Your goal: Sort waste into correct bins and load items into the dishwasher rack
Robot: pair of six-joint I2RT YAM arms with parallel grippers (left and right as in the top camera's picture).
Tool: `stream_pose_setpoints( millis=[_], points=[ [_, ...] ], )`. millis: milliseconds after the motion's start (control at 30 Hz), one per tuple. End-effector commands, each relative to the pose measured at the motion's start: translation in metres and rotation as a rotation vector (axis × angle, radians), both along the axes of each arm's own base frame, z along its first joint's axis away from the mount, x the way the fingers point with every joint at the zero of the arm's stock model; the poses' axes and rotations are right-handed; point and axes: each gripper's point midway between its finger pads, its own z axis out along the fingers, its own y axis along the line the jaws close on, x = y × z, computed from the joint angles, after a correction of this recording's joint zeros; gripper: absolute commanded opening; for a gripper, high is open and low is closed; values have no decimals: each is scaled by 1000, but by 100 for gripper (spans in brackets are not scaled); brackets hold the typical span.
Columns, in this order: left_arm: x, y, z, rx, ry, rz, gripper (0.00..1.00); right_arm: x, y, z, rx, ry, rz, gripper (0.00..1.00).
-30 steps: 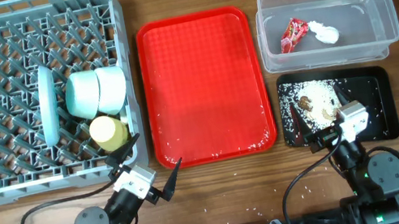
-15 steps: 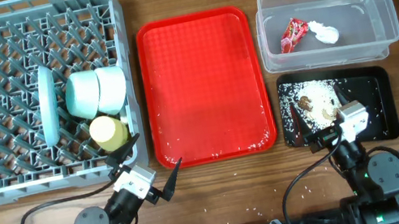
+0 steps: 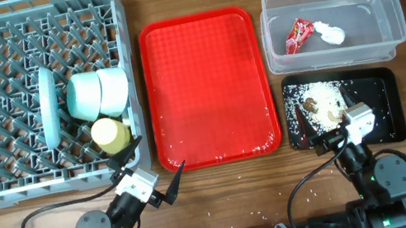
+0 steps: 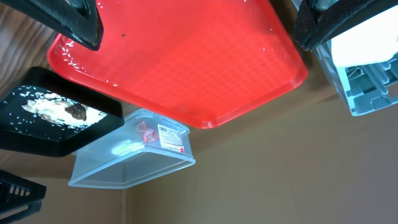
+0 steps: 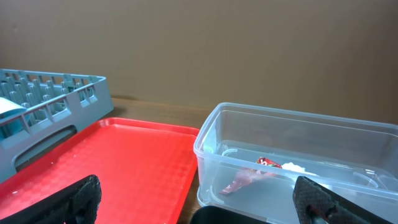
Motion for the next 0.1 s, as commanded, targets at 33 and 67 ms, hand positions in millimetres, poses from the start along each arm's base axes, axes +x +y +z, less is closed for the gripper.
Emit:
stream_pose_setpoints(
  millis=[33,67],
  points=[
    [2,2,-1,-3,-4,14,100,-1,1,2,-11,-12,9,100],
    [2,2,-1,-3,-4,14,100,-1,1,2,-11,-12,9,100]
  ],
)
